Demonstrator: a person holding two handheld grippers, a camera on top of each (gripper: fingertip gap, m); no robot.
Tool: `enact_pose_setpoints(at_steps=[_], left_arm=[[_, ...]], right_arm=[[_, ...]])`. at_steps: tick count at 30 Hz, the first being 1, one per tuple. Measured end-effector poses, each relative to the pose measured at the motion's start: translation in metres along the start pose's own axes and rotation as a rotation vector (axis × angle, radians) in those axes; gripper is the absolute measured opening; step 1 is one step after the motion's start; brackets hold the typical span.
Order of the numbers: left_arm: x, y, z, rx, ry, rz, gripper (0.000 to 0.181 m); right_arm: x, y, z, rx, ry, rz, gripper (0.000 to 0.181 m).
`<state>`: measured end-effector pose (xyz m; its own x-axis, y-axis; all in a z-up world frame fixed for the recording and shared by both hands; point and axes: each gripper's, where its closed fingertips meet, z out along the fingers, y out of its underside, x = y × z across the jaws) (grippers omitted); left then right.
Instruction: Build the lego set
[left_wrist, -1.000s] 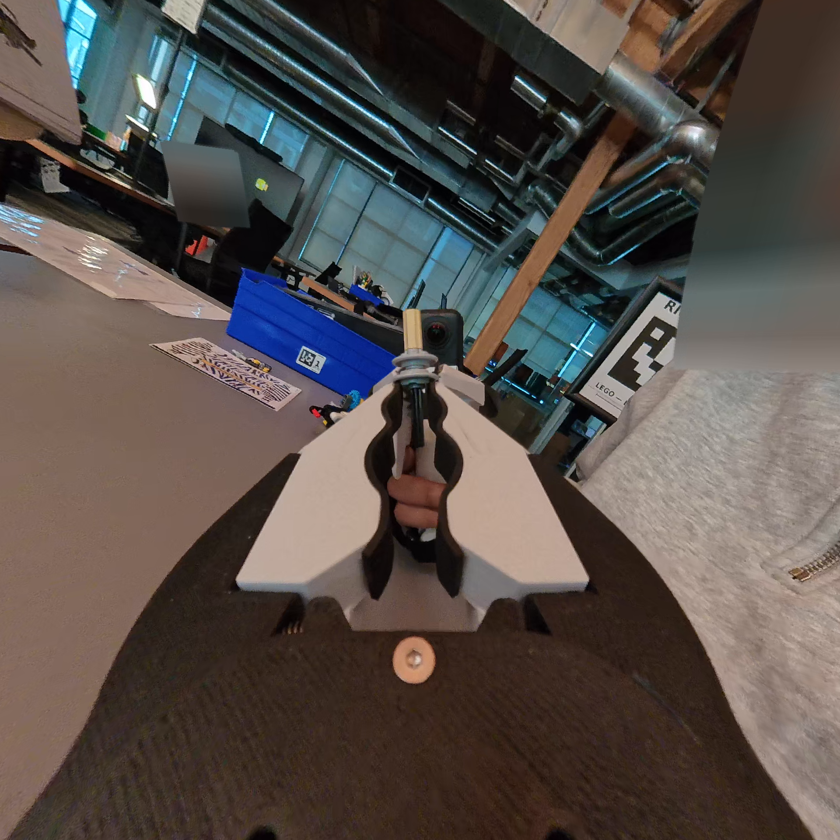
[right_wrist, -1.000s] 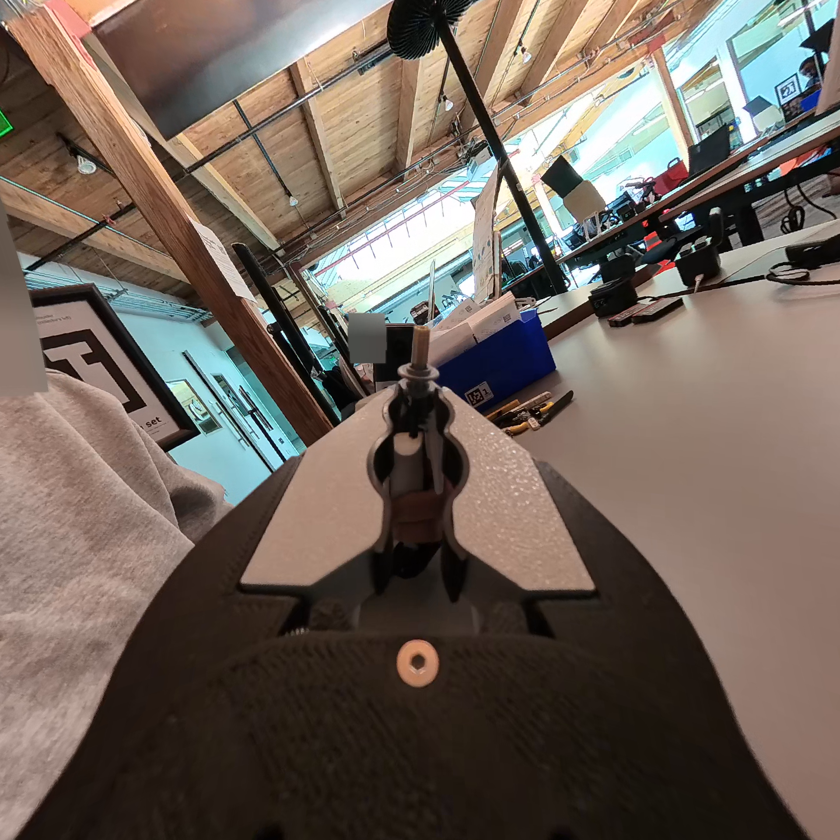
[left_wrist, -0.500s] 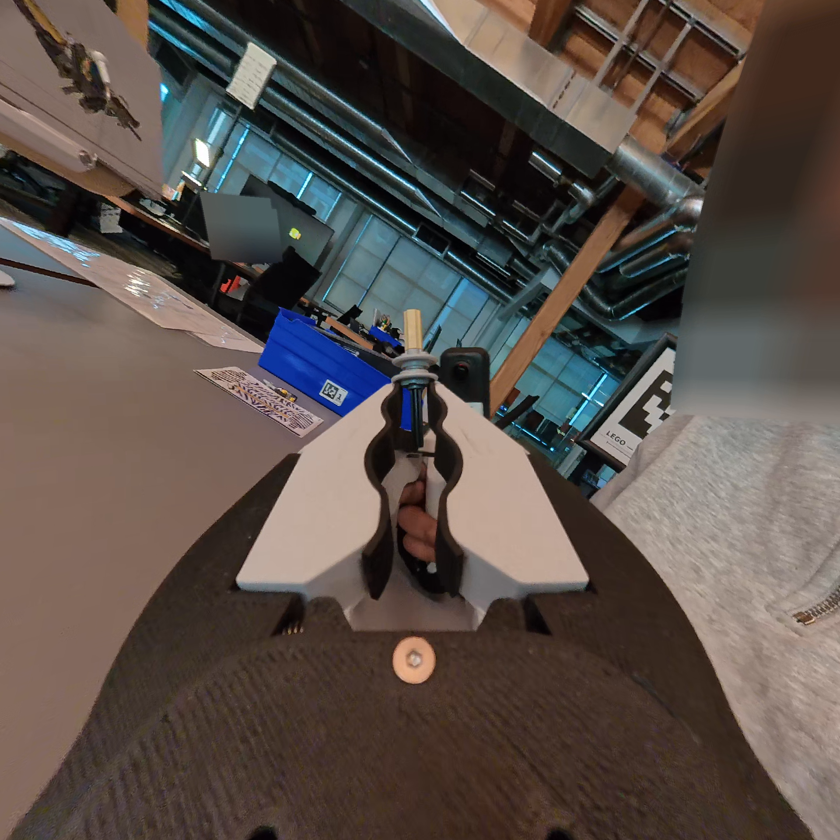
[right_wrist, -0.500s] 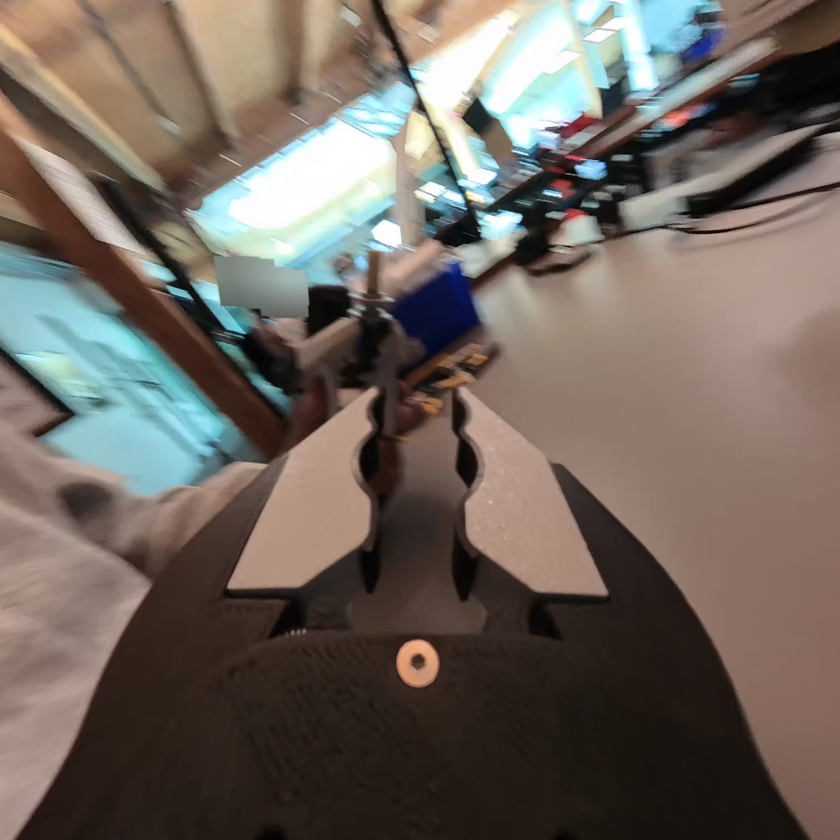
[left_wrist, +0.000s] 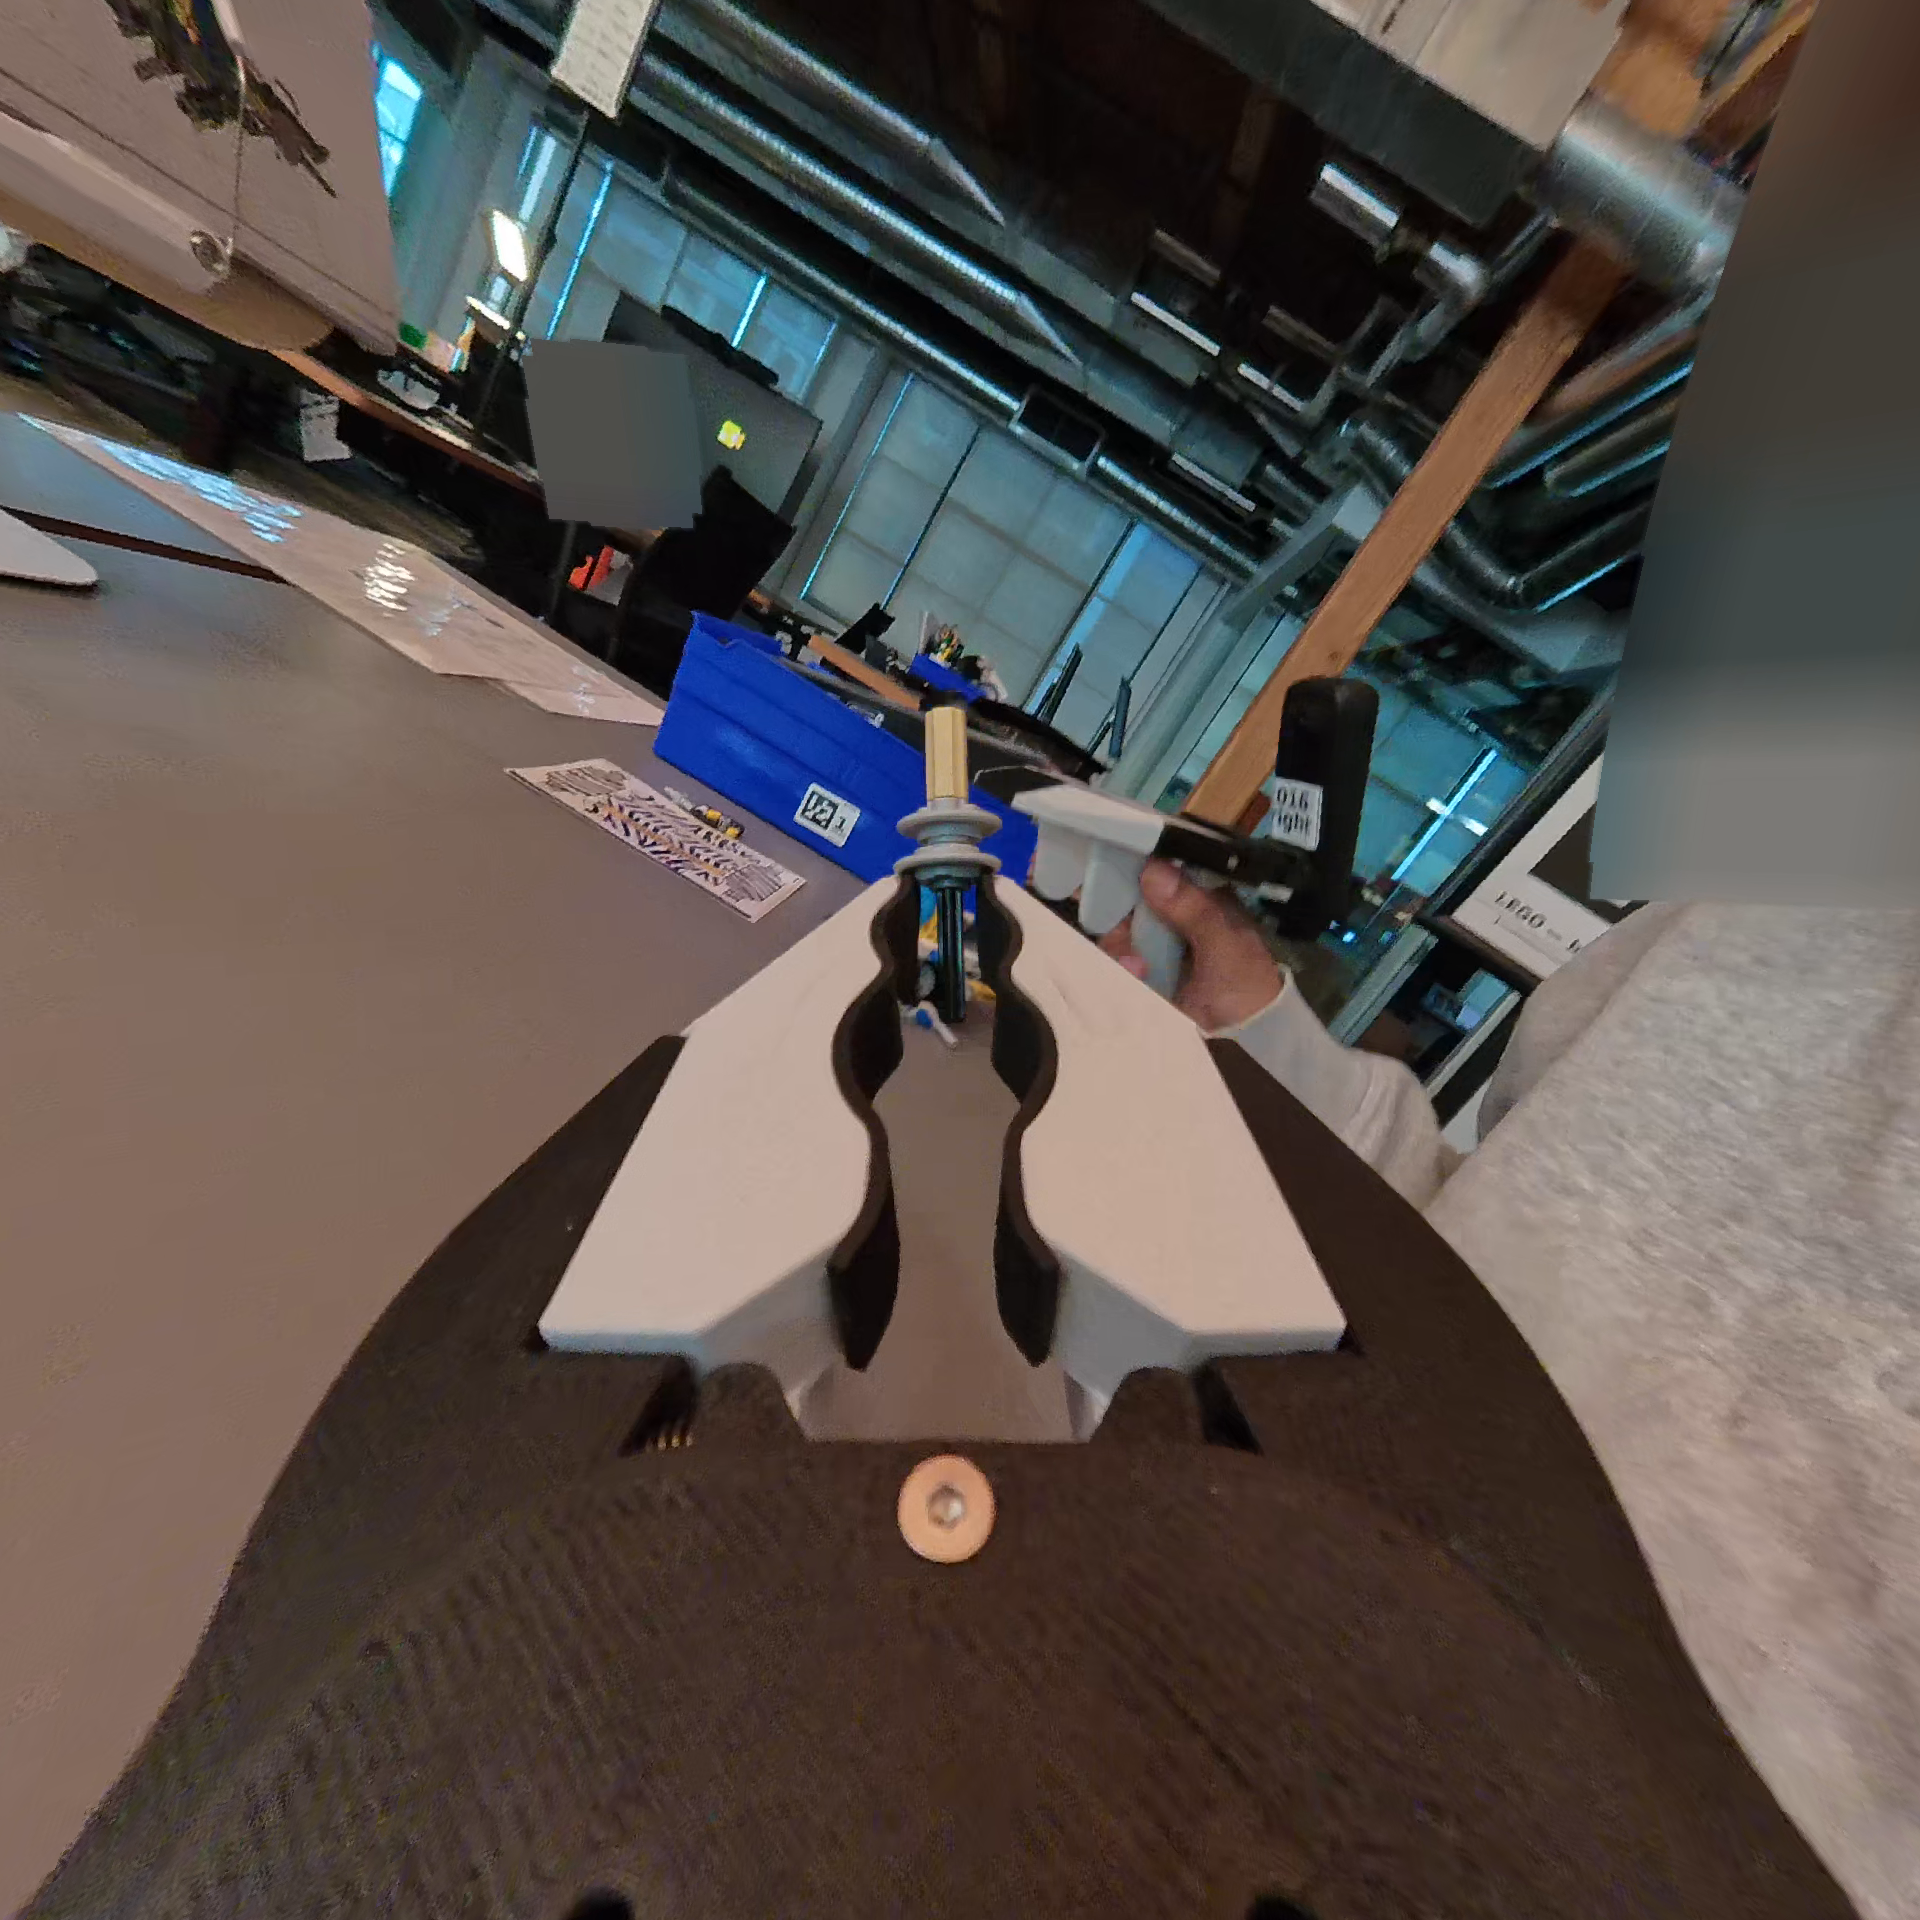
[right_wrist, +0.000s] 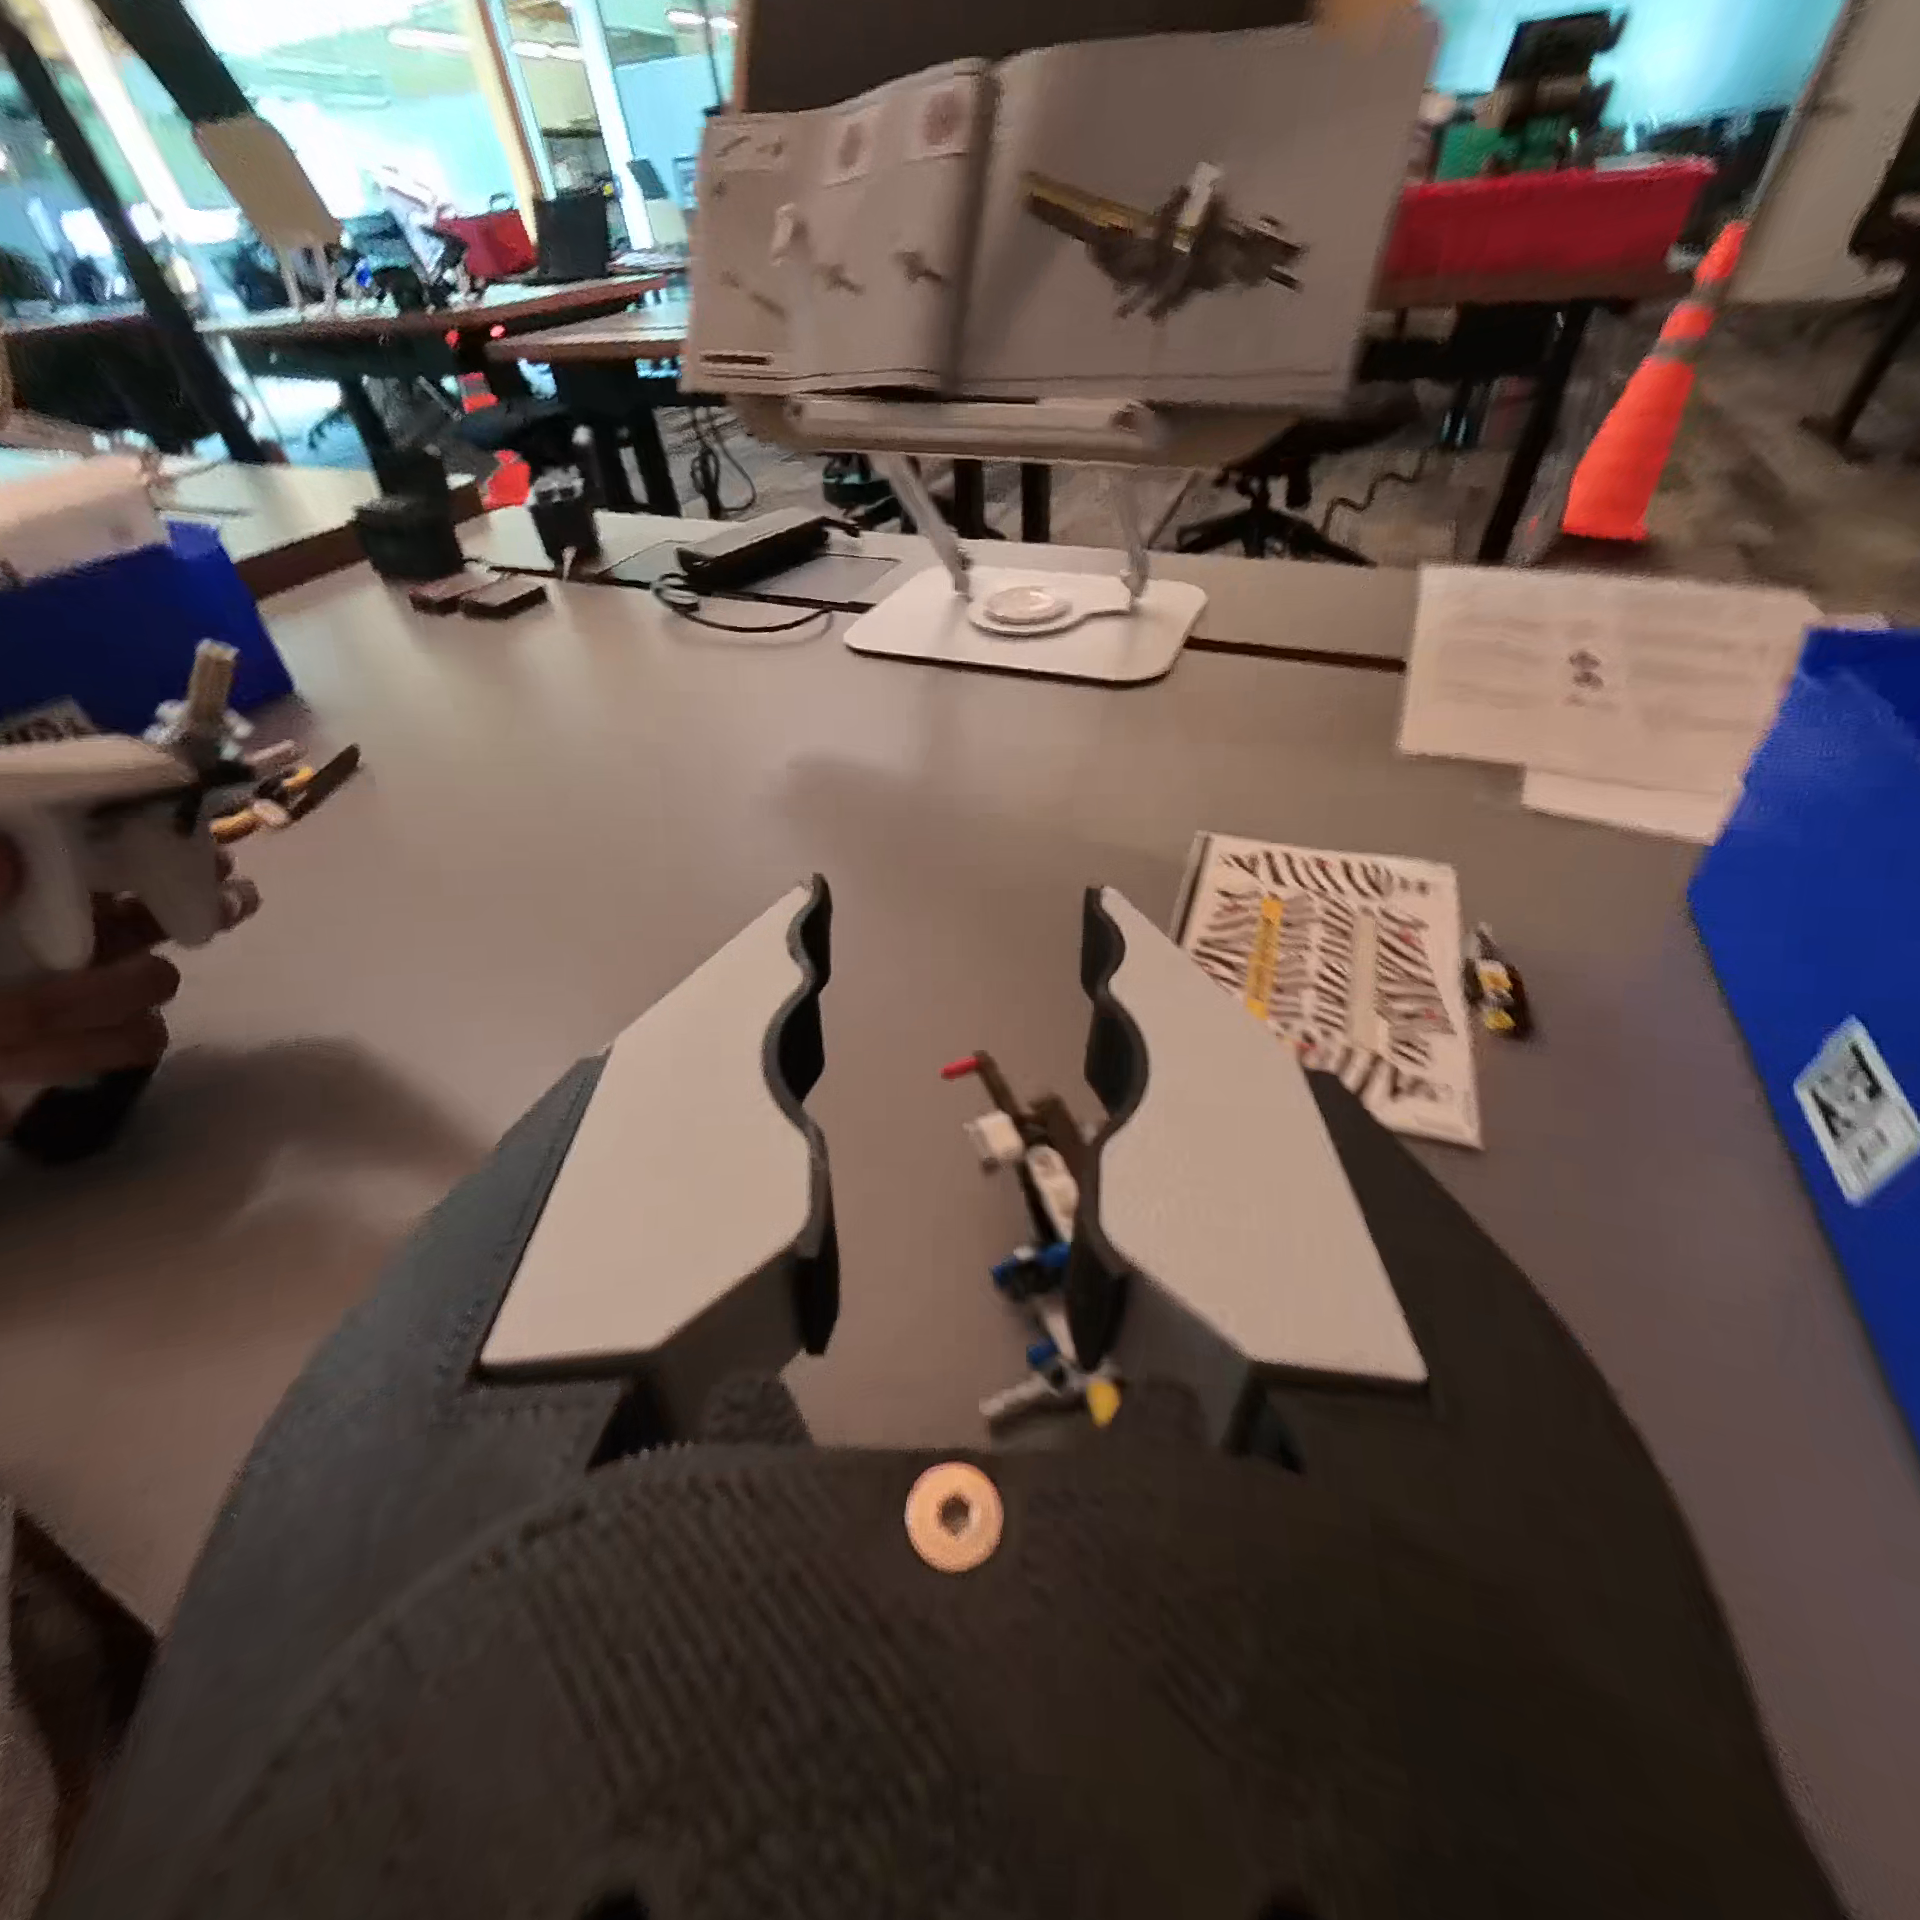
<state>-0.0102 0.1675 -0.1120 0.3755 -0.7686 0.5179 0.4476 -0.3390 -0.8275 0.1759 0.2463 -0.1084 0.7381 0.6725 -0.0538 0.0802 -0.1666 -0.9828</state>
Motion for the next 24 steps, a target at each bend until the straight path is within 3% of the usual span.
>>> enact_pose_setpoints(at_steps=[6, 14, 19, 24], left_arm=[[-0.008, 0.002, 0.002, 0.012, -0.103, 0.151, 0.008], [-0.016, -0.009, 0.002, 0.074, -0.169, 0.222, 0.008], [-0.013, -0.009, 0.006, 0.077, -0.149, 0.250, 0.008], [-0.015, -0.019, 0.003, 0.127, -0.219, 0.352, 0.008]], right_arm=[[0.053, 0.007, -0.023, 0.008, 0.063, 0.151, 0.047], [0.056, 0.031, -0.014, -0.086, 0.095, 0.032, 0.044], [0.057, 0.022, -0.018, -0.003, 0.052, 0.094, 0.046], [0.058, 0.022, -0.019, -0.007, 0.064, 0.047, 0.048]])
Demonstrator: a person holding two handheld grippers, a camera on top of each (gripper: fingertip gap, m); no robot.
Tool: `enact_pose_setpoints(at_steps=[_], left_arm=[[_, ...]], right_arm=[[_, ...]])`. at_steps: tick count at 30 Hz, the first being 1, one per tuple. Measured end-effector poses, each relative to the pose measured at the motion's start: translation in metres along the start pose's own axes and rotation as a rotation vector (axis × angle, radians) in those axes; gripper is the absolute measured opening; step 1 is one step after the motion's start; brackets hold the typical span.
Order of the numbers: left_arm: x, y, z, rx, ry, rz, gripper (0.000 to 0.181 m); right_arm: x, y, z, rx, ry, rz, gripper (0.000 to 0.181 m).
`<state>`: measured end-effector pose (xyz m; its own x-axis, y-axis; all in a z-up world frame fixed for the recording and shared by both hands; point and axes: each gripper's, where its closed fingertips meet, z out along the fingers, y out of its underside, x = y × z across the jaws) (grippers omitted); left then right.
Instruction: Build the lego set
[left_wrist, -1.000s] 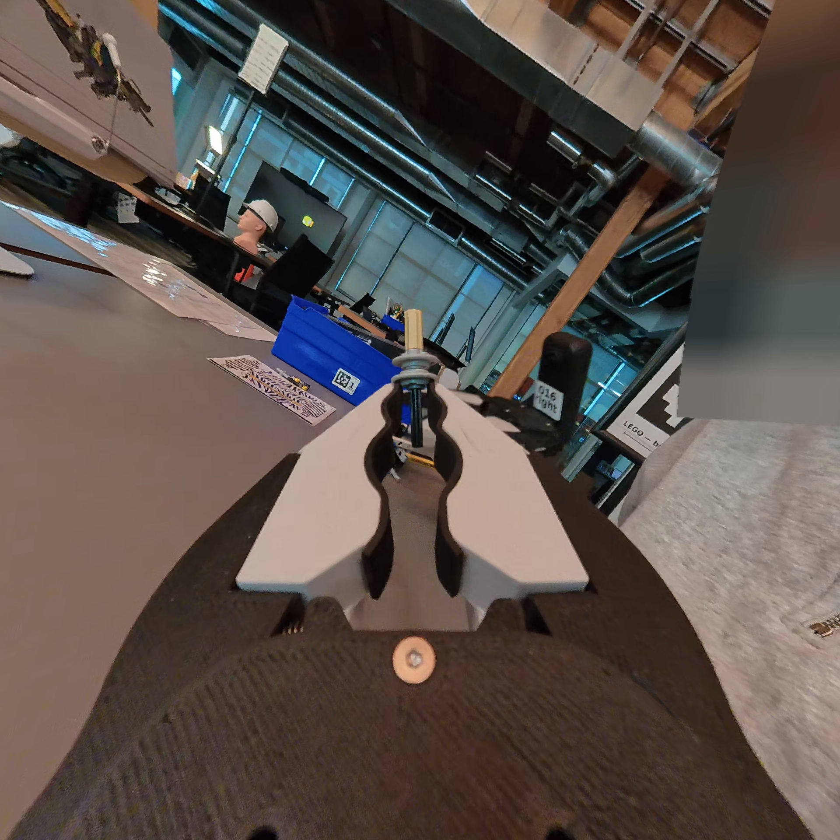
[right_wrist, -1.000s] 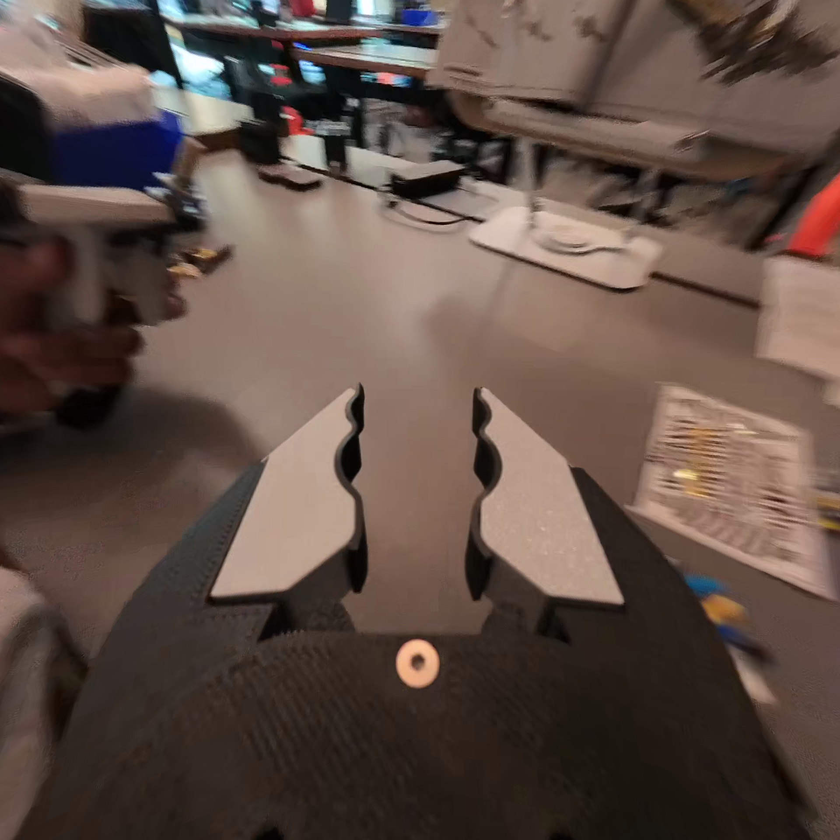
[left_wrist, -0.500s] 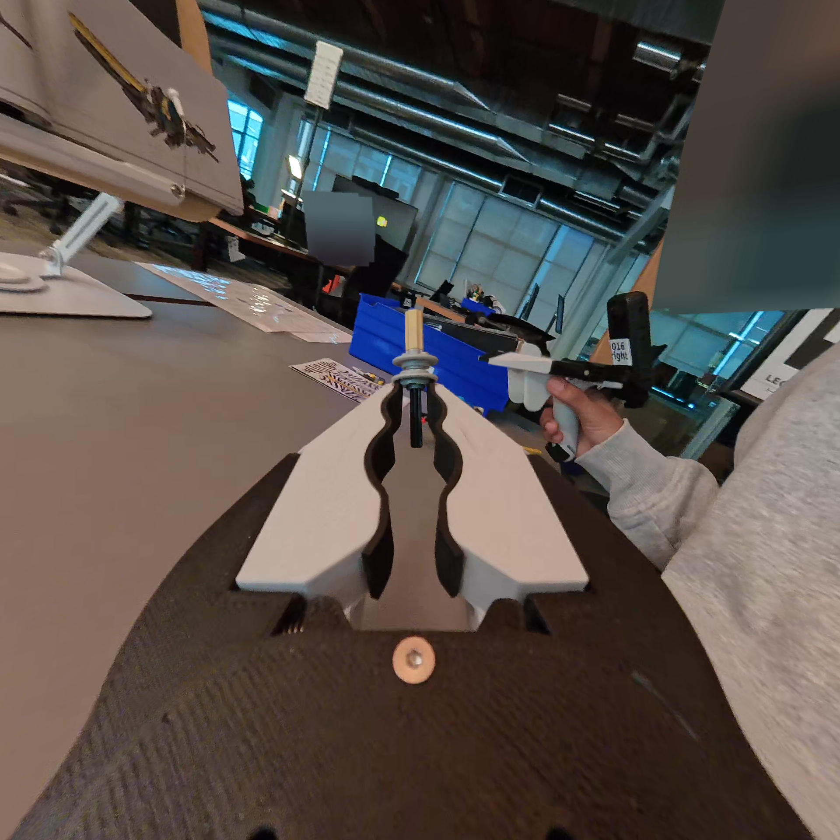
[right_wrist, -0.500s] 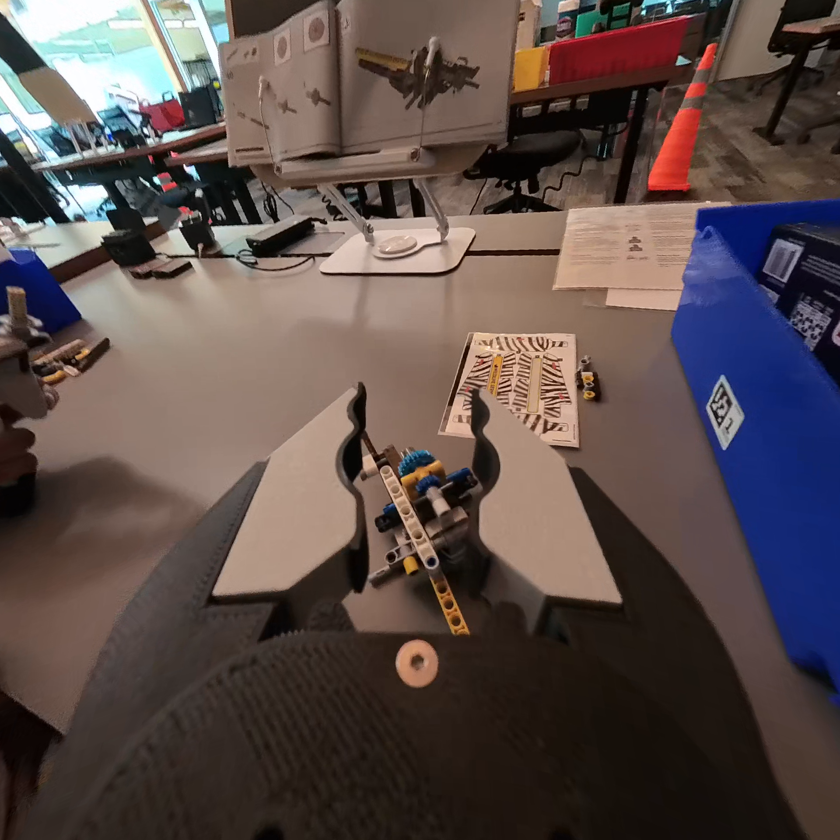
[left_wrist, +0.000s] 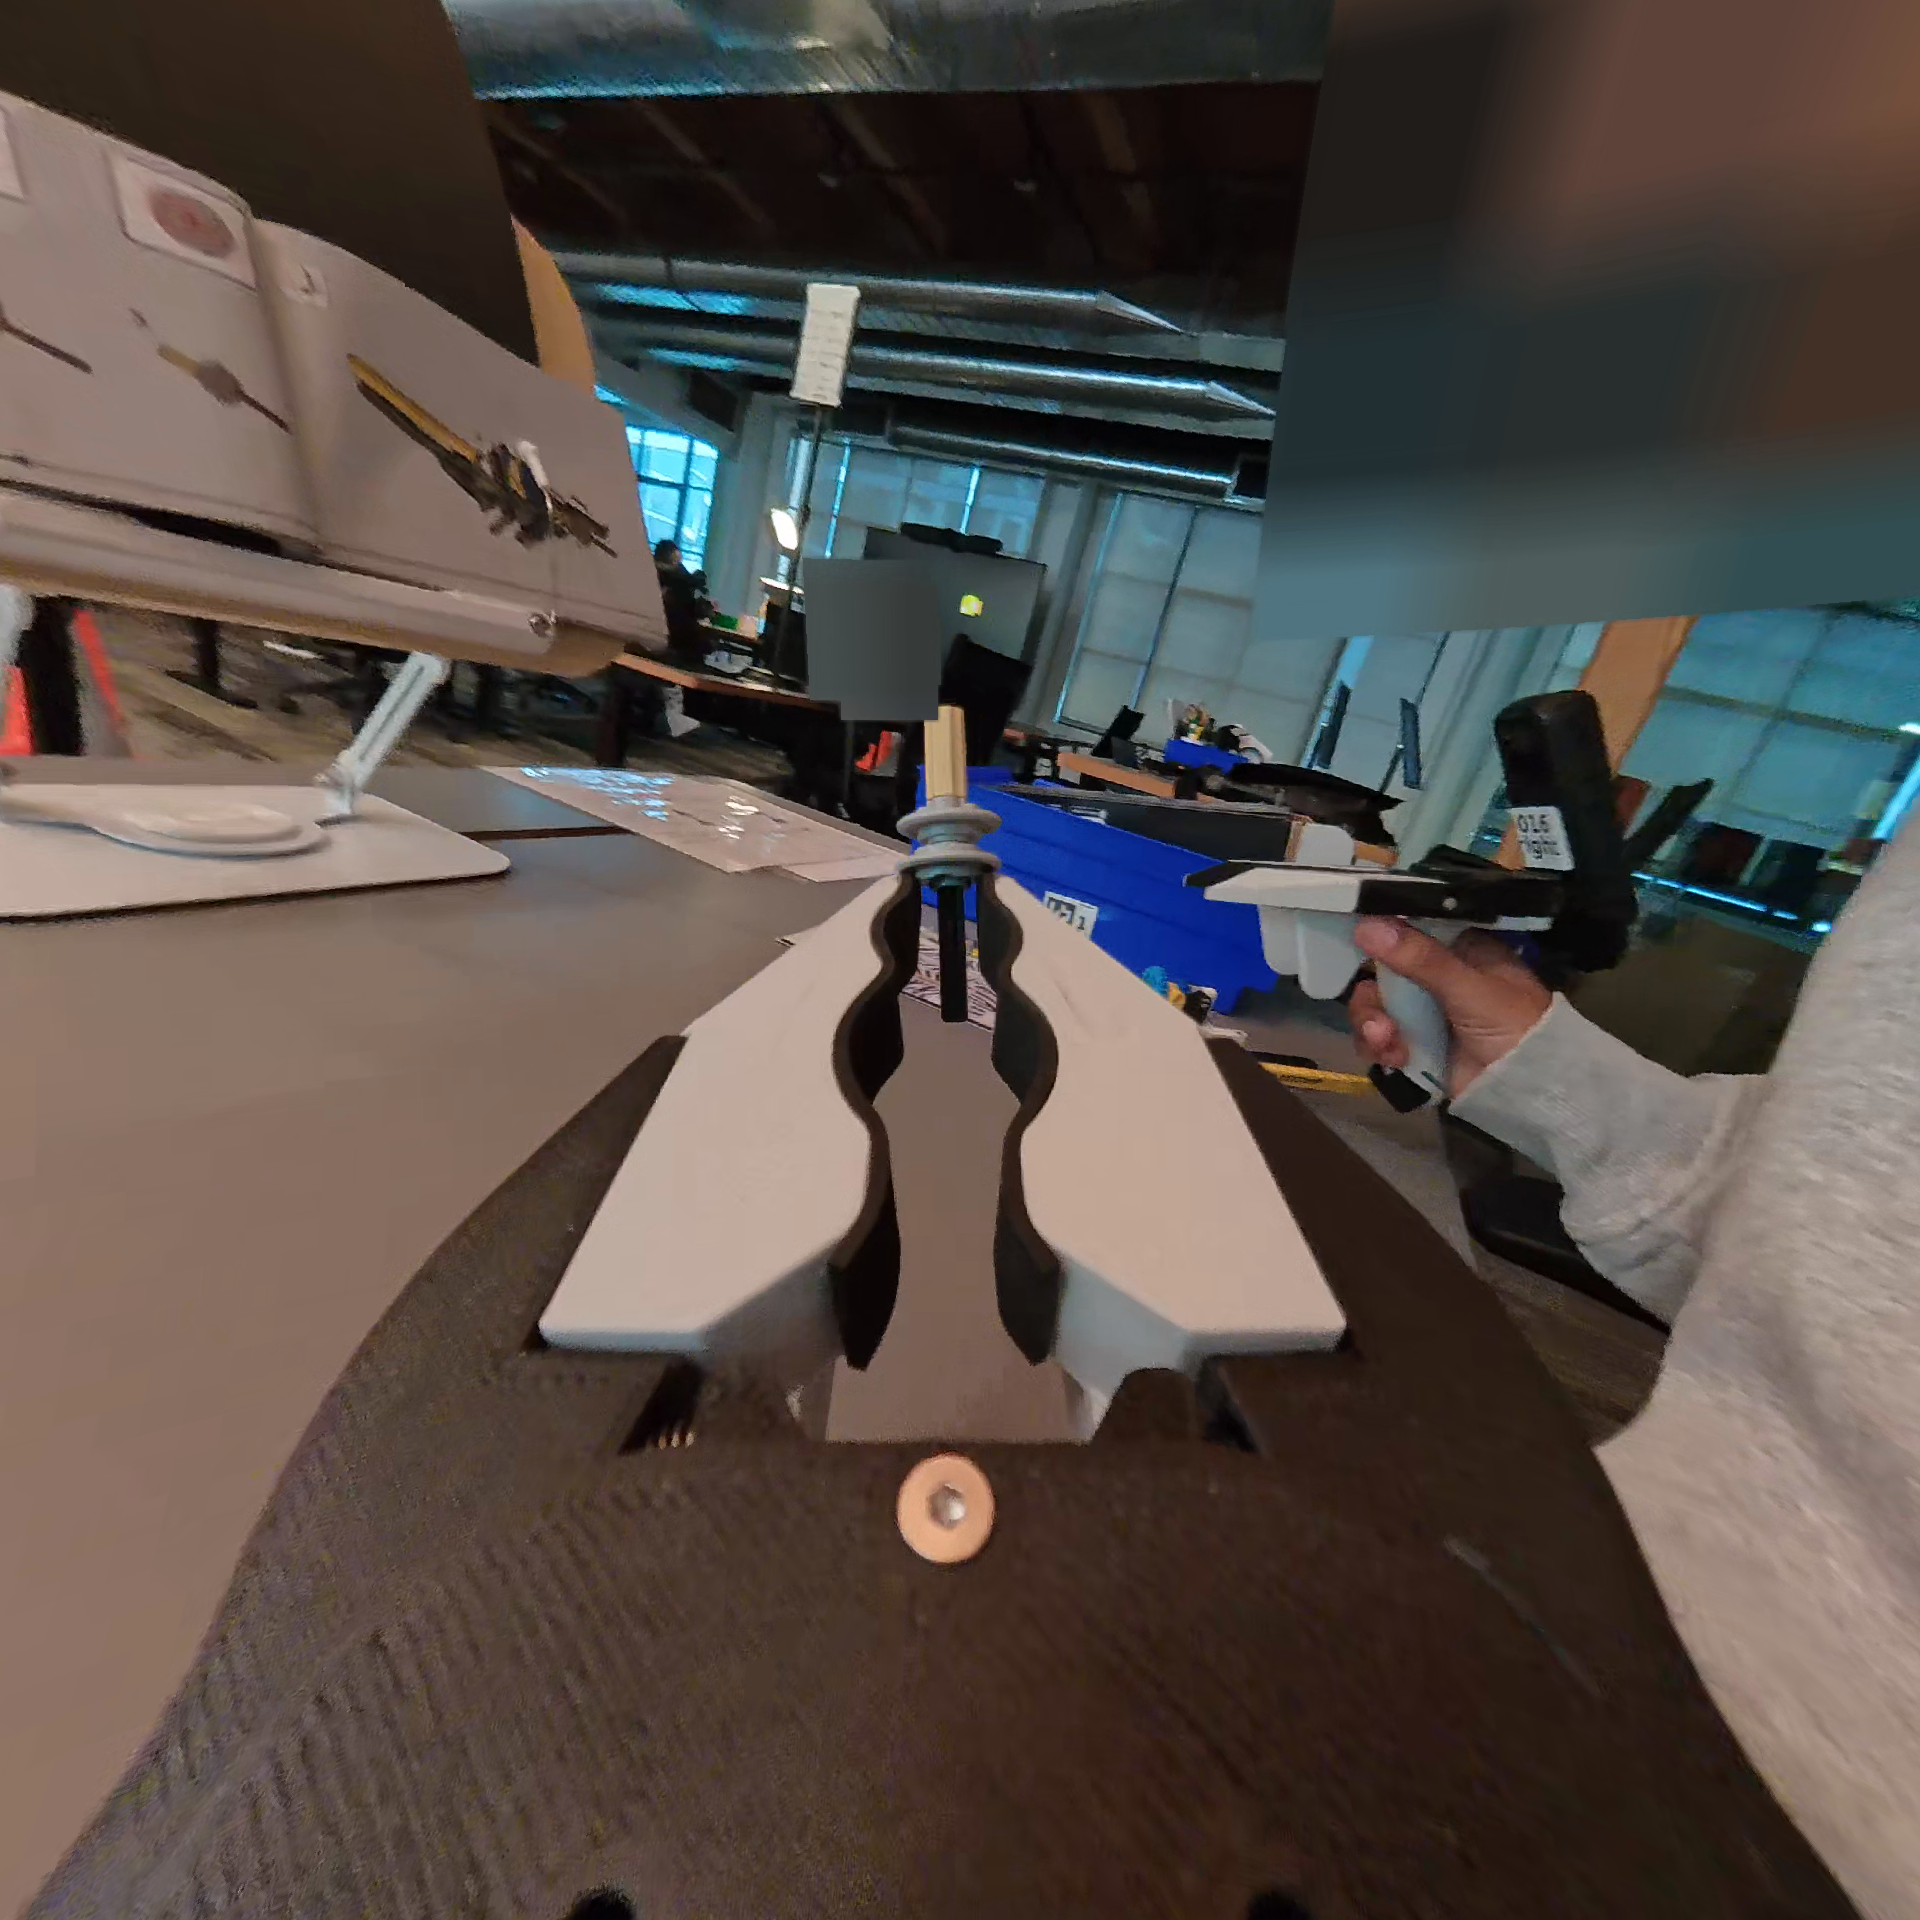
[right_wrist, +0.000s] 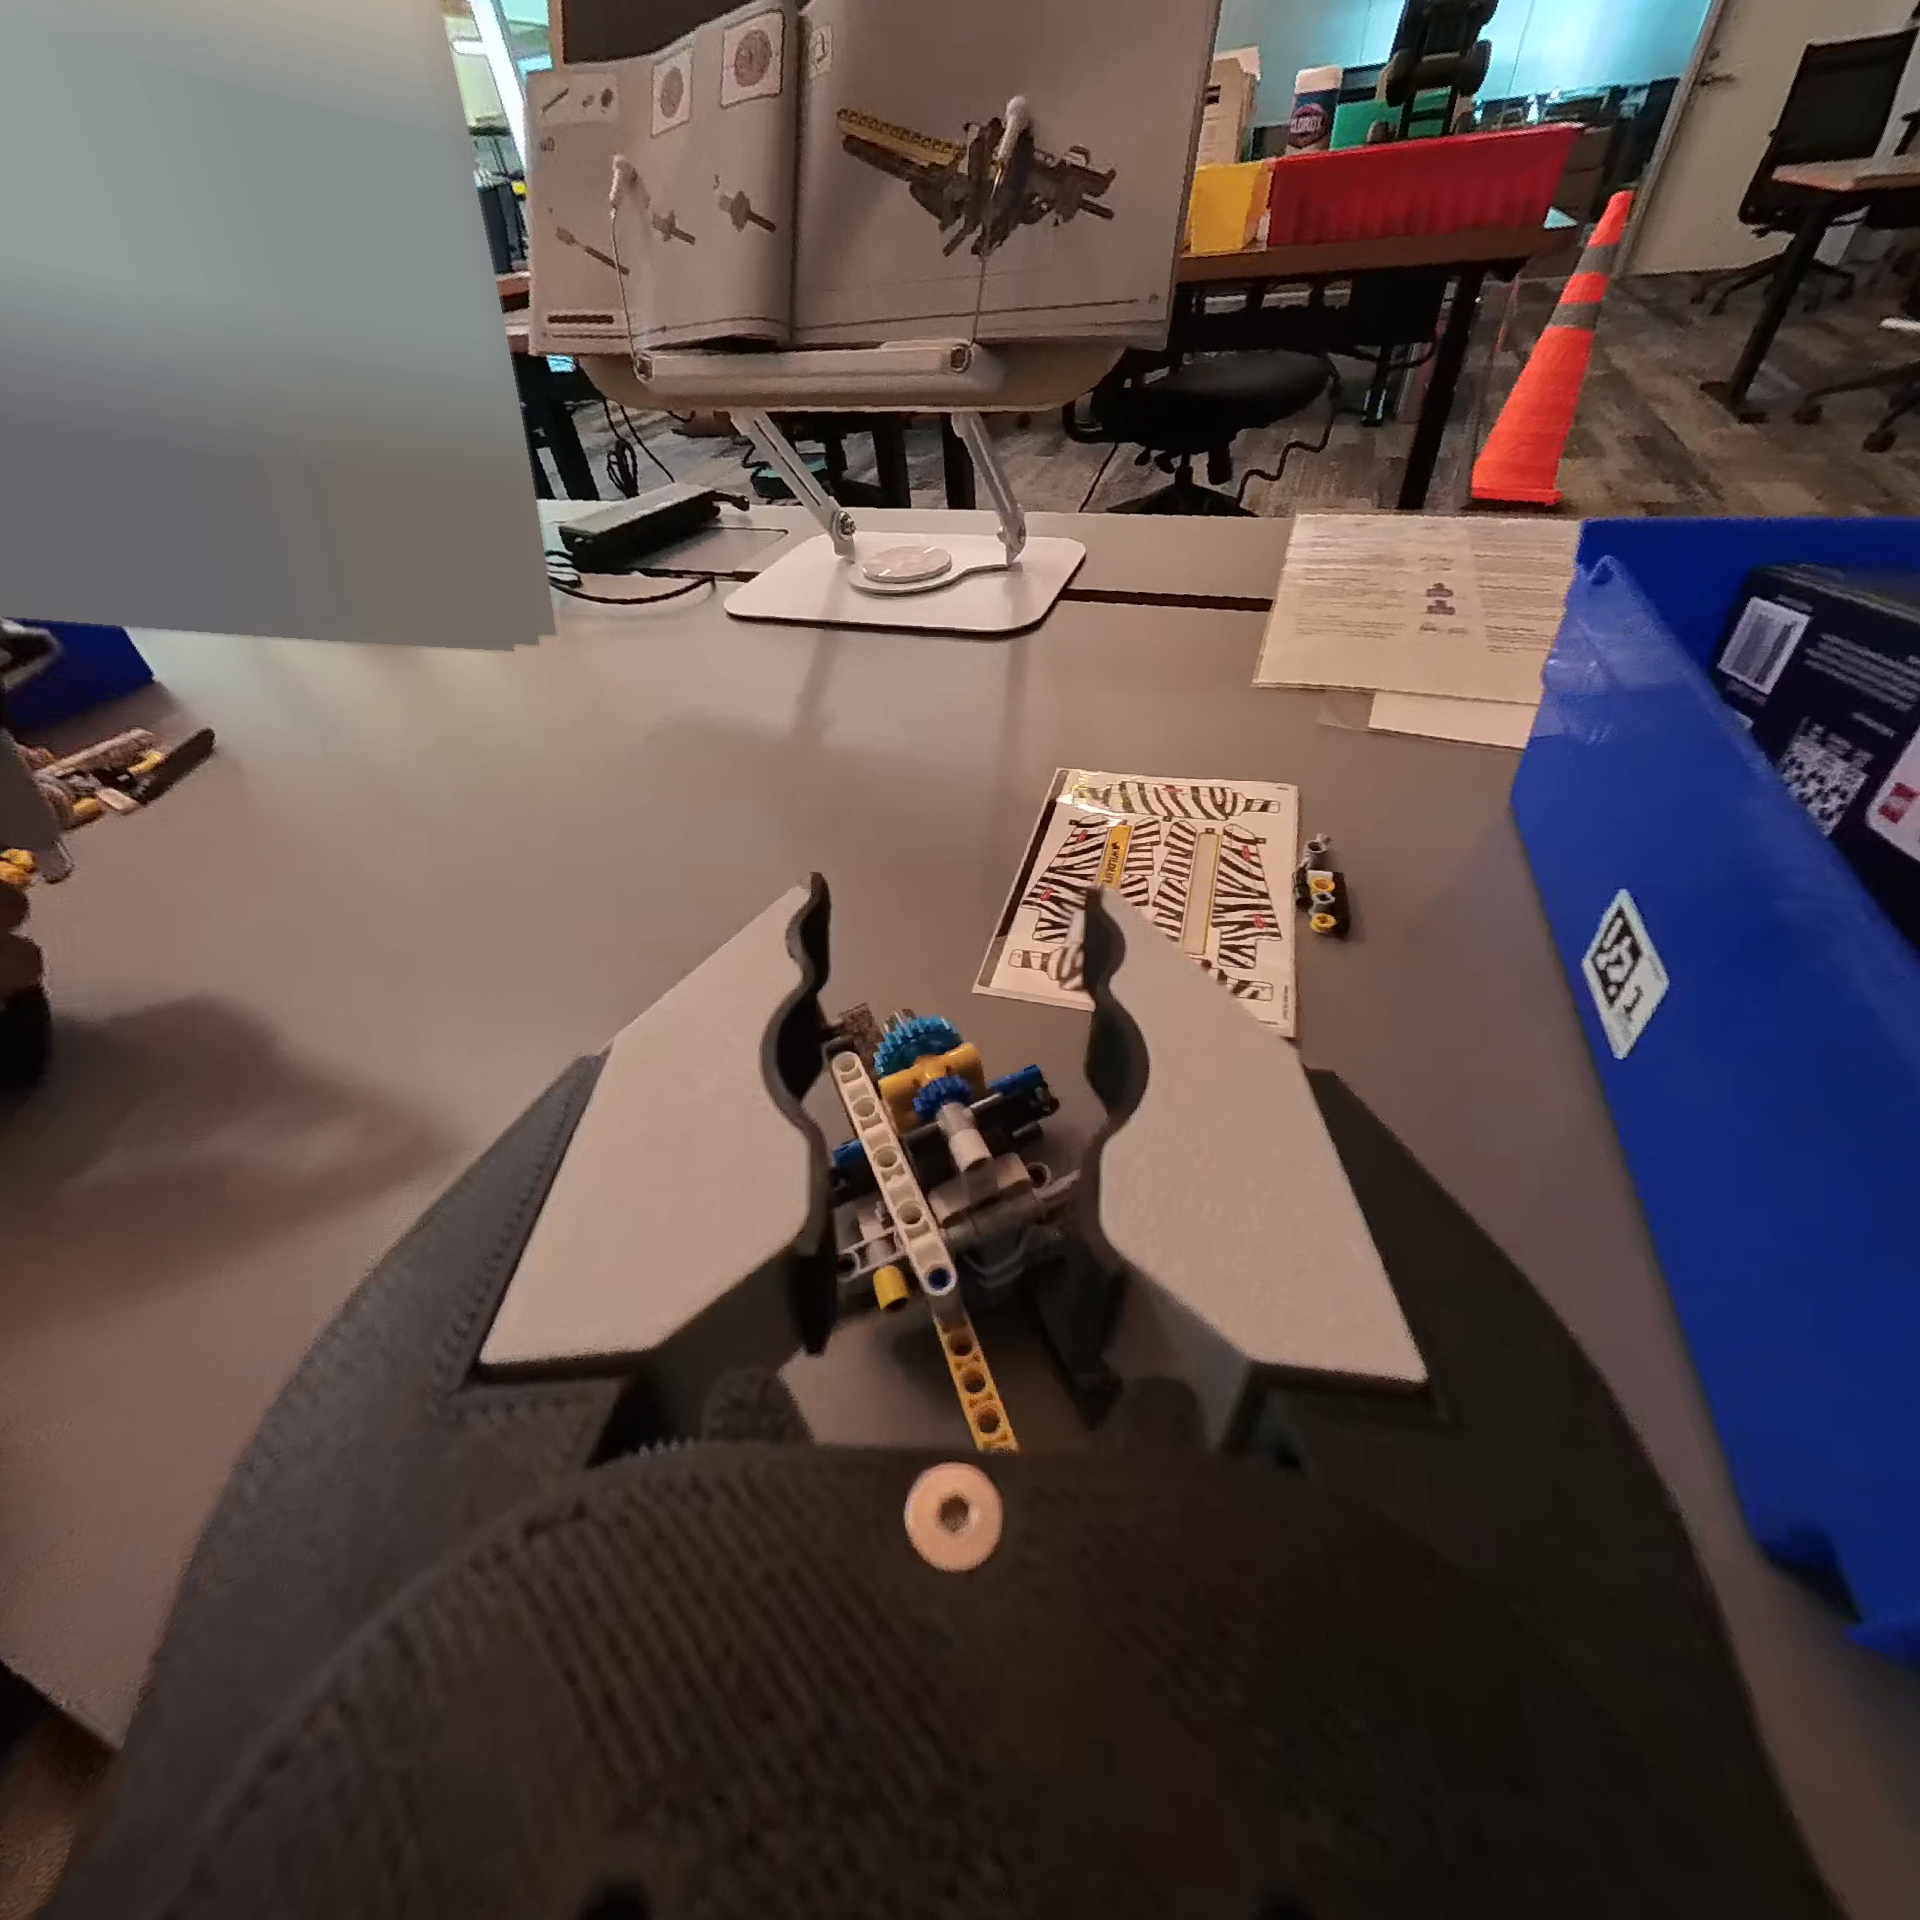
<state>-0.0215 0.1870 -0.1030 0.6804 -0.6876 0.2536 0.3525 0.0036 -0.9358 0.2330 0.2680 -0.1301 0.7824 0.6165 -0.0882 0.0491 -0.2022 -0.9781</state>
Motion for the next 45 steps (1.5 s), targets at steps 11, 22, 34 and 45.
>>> enact_pose_setpoints(at_steps=[11, 22, 34, 45], left_arm=[[-0.002, 0.004, -0.002, -0.016, -0.025, -0.034, 0.008], [-0.012, 0.005, -0.004, -0.011, -0.051, -0.113, 0.008], [-0.013, 0.009, 0.000, -0.042, -0.060, -0.108, 0.008], [-0.011, 0.009, 0.000, -0.043, -0.051, -0.097, 0.008]], right_arm=[[0.005, -0.006, -0.001, 0.016, 0.027, 0.010, 0.052], [-0.011, -0.004, 0.020, -0.072, 0.023, 0.065, 0.062], [0.010, 0.042, -0.012, -0.509, 0.045, 0.146, 0.041], [0.009, 0.070, -0.019, -0.683, 0.023, 0.148, 0.026]])
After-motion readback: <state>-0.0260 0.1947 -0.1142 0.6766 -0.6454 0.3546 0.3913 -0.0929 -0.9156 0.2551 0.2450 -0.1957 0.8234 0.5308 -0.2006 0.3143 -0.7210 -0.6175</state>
